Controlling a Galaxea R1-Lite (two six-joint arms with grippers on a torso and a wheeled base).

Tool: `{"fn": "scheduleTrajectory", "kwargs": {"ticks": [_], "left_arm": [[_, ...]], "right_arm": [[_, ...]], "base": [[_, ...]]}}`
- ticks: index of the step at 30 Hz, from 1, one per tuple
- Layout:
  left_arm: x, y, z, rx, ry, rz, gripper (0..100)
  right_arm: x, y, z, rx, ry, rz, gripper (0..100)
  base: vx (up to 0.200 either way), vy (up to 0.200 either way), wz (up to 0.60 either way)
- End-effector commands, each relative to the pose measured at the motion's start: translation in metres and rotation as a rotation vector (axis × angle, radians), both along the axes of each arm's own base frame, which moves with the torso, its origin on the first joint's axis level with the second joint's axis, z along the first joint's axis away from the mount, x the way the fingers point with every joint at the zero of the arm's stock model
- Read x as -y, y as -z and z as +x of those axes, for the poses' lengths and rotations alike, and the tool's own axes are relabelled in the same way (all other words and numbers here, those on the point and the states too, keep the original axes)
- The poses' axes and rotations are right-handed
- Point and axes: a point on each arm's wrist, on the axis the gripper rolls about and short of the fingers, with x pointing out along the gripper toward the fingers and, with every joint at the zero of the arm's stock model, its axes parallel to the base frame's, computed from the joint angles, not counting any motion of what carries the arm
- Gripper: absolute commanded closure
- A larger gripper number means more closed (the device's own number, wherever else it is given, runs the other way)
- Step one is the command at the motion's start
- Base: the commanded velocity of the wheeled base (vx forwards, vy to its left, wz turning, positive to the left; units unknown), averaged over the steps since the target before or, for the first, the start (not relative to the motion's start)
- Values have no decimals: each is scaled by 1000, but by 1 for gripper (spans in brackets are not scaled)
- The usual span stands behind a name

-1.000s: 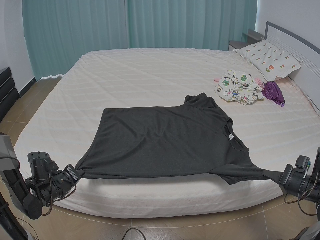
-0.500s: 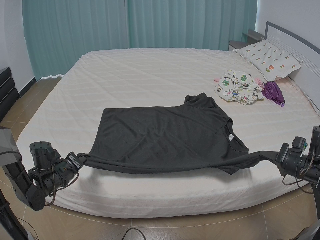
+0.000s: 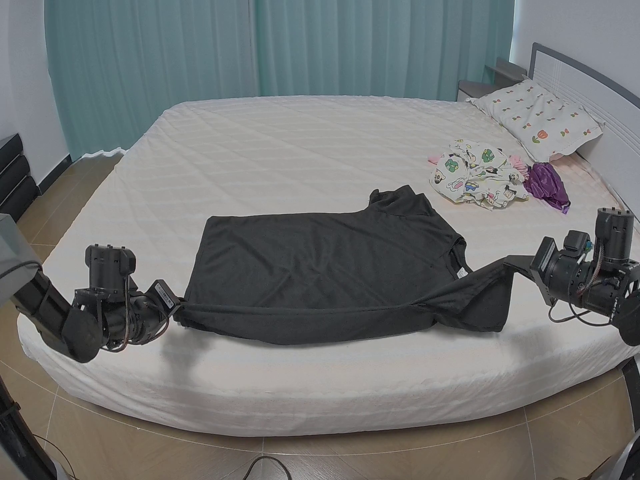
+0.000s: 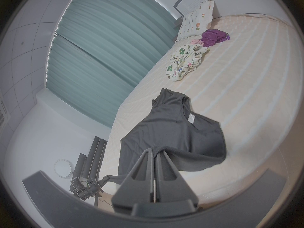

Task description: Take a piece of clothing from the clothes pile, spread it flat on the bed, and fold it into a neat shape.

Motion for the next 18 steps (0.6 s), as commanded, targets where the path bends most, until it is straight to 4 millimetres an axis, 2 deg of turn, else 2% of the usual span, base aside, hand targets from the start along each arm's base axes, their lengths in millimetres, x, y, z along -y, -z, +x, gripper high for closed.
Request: {"fn": "scheduleTrajectory", "kwargs": {"ticks": [1,4,7,13,16,18], "left_arm": [[2,-29,24,33,-2,-7,100],[-1,-40,40,40,-26,-31,100],[0,-38,48,40,-36,-44,100],[1,-18,70,5,-46,-52,100],[2,-16,73,3,-53,-59,100],[2,-13,81,-2,-85,-101,100]], "right_arm": [[-3,5,32,-9,3,-1,100],[0,6,44,-6,15,-1,100],[1,9,50,-10,21,-2,100],[5,18,73,-17,38,-1,100],[5,20,76,-17,40,-1,100],[6,20,90,-4,46,1,100]], "base": [[0,0,0],[0,0,0],[0,0,0],[0,0,0],[0,0,0],[0,0,0]]}}
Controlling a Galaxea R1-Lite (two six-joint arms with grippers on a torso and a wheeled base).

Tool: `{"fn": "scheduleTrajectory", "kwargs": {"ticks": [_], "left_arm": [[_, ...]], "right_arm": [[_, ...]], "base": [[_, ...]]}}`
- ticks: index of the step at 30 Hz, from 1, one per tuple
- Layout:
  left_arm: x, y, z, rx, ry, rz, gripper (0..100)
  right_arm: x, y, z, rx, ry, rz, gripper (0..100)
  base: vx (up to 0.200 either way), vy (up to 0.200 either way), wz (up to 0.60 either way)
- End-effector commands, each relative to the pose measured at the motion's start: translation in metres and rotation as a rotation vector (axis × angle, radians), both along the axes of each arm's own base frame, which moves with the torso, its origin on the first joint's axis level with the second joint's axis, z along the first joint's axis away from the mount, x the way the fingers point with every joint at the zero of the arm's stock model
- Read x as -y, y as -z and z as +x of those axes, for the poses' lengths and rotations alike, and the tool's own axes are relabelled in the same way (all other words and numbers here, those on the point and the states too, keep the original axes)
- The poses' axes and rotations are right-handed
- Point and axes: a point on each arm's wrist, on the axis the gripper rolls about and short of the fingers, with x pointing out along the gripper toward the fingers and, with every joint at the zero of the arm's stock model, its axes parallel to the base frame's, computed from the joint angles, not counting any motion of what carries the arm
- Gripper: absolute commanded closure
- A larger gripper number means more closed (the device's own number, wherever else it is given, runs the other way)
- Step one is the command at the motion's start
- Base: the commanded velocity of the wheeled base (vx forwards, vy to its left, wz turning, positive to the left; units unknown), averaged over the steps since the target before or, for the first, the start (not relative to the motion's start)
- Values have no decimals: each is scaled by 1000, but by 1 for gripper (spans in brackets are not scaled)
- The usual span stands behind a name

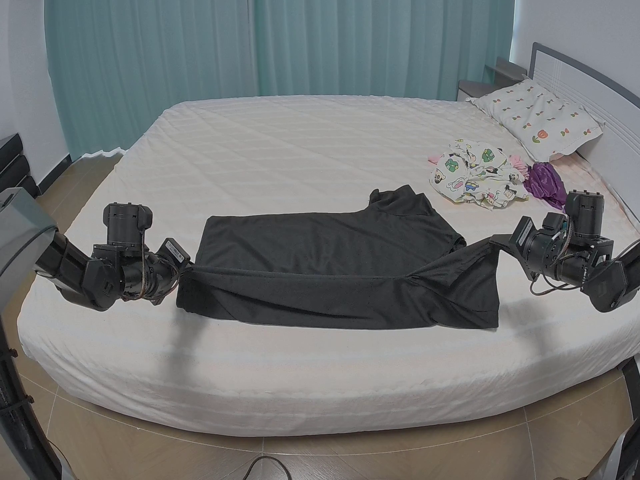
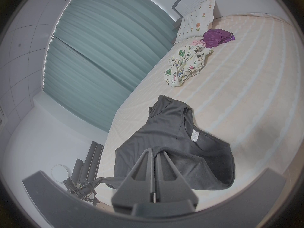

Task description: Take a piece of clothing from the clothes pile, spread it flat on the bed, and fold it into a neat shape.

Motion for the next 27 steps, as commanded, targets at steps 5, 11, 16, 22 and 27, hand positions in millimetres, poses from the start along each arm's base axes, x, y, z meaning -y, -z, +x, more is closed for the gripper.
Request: {"fn": "scheduleTrajectory", "kwargs": {"ticks": [5,11,16,22,27], "left_arm": [[1,17,15,-30,-26,-31,100],[-3,15,7,-42,-36,-29,100],[-11,1,-14,-48,-46,-32,100],[-15,-17,-42,-34,-48,-36,100],[-14,-18,-64,-54,-23,-48,100]], "right_arm": [[0,2,28,26,6,3,100],[-3,-15,23,73,0,6,100],[-3,-31,6,107,-8,8,100],[-2,-33,-12,103,-8,8,100],[0,-35,-22,104,-6,8,100]], "base": [[0,0,0],[0,0,0],[0,0,0],[0,0,0],[0,0,0]]}}
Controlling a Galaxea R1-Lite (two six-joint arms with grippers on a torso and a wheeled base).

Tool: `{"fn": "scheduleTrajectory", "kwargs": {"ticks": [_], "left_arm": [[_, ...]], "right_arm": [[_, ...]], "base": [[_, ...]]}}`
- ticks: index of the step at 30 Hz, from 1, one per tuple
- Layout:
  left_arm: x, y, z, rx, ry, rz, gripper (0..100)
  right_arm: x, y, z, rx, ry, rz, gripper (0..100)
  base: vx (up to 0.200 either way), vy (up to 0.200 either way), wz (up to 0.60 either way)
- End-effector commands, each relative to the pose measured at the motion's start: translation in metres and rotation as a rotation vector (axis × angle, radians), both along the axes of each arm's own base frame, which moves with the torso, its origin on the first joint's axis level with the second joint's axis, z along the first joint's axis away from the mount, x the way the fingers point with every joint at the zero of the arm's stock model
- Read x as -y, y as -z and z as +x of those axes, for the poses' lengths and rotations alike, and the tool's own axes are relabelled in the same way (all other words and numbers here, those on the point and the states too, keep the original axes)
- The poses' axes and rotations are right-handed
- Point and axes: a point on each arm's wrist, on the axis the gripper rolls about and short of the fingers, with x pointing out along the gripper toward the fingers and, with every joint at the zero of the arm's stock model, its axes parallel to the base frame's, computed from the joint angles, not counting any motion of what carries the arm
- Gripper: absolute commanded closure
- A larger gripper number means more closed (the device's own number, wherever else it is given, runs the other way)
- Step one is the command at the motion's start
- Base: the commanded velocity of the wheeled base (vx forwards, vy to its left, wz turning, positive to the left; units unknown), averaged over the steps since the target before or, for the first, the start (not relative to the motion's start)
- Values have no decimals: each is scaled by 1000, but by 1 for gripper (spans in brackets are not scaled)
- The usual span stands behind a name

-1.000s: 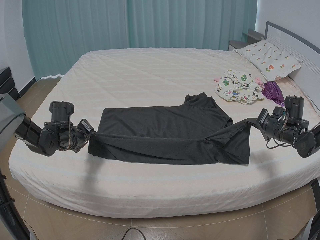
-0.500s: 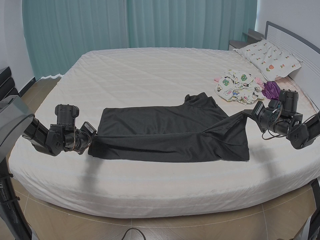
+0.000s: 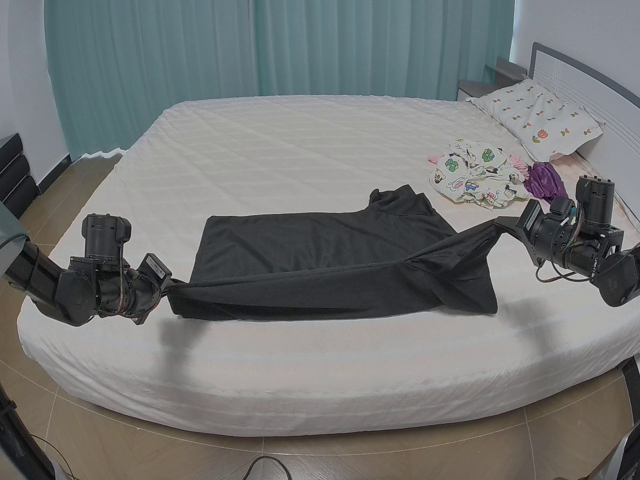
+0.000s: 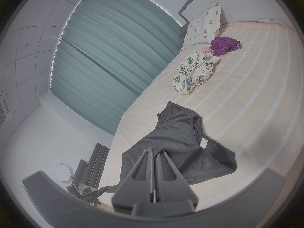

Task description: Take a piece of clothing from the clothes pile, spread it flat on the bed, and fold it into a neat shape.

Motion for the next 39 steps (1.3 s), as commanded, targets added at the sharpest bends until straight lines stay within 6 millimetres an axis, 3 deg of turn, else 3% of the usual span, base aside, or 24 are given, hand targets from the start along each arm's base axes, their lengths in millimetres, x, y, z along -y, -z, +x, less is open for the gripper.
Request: {"fn": "scheduleTrajectory", "kwargs": {"ticks": [1,8,13,19,31,39], "left_arm": [[0,-13,-26,18,27,-18,100],[1,-14,-35,14,45,-32,100],[-1,-20,-22,46,37,-34,100],[0,-11,9,44,34,-34,100],[2,15,70,52,27,-31,100],[3,26,96,40,29,-30,100]], "right_arm": [[1,-9,-16,25,0,2,100],[2,-8,-24,18,0,2,100],[2,-5,-20,9,1,1,100],[1,5,-4,-16,2,-3,100],[0,25,48,-31,16,-6,100],[-6,48,71,-65,8,-8,100]], "base": [[0,0,0],[0,0,0],[0,0,0],[0,0,0],[0,0,0],[0,0,0]]}}
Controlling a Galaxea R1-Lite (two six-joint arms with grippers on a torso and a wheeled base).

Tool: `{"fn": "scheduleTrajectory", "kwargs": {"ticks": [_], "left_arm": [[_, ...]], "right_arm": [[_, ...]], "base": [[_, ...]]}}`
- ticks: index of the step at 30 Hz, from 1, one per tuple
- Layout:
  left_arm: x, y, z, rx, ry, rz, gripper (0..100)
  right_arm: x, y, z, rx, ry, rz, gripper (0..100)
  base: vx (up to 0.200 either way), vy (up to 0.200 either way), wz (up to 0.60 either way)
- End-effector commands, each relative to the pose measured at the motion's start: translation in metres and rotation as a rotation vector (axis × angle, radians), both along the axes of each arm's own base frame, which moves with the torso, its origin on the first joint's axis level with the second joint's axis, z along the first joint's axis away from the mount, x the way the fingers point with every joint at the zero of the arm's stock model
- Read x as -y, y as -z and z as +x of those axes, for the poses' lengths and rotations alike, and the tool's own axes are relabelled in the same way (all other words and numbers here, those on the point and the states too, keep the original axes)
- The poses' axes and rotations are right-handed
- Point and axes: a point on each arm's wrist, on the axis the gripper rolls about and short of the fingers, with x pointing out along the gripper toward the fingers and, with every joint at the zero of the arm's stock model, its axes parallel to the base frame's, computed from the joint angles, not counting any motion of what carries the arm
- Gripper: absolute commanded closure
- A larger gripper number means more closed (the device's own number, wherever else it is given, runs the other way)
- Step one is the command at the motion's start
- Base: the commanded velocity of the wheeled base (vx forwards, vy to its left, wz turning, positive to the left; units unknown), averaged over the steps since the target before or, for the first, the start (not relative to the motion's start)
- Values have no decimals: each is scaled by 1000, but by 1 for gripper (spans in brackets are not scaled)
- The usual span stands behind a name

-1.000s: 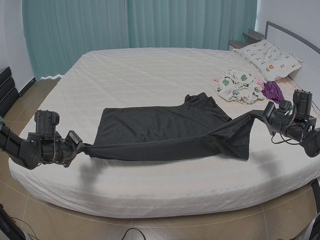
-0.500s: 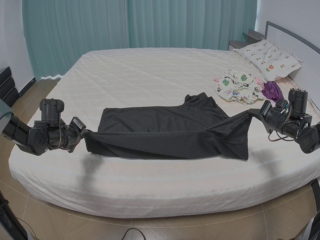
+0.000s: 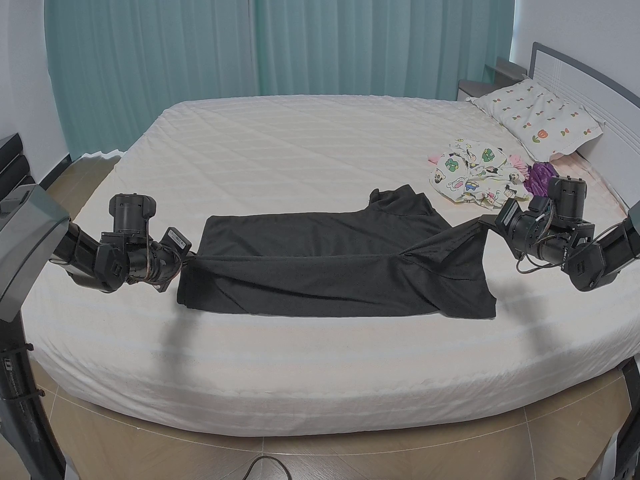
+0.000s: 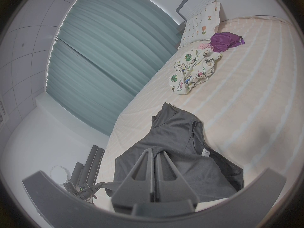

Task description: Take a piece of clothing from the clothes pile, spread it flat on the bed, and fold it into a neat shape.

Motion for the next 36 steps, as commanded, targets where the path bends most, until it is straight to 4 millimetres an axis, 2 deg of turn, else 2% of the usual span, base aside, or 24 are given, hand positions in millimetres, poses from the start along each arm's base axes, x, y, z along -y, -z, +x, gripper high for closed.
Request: {"fn": "scheduleTrajectory", "kwargs": {"ticks": [1,5,14,15,20,25,33,34,36], "left_arm": [[2,21,22,-32,3,2,100],[4,28,38,-45,5,1,100],[9,40,53,-58,11,4,100],[9,40,53,-57,11,4,0],[9,38,54,-51,9,3,0],[5,33,51,-50,-2,4,0],[-4,18,34,-82,-23,7,0],[-6,15,28,-85,-28,7,0],[-7,13,25,-86,-29,7,0]], "right_arm": [[-5,26,18,-46,-9,-2,100],[-7,34,27,-52,-5,-4,100],[-11,29,19,-48,-3,-11,100],[-10,28,16,-52,-2,-12,100],[-9,30,0,-85,-4,-16,100],[-7,46,-19,-158,-7,-31,100],[-12,69,-41,-270,-28,-46,100],[-12,78,-44,-307,-31,-56,0],[-11,84,-43,-324,-31,-62,0]], "base": [[0,0,0],[0,0,0],[0,0,0],[0,0,0],[0,0,0],[0,0,0],[0,0,0],[0,0,0],[0,0,0]]}}
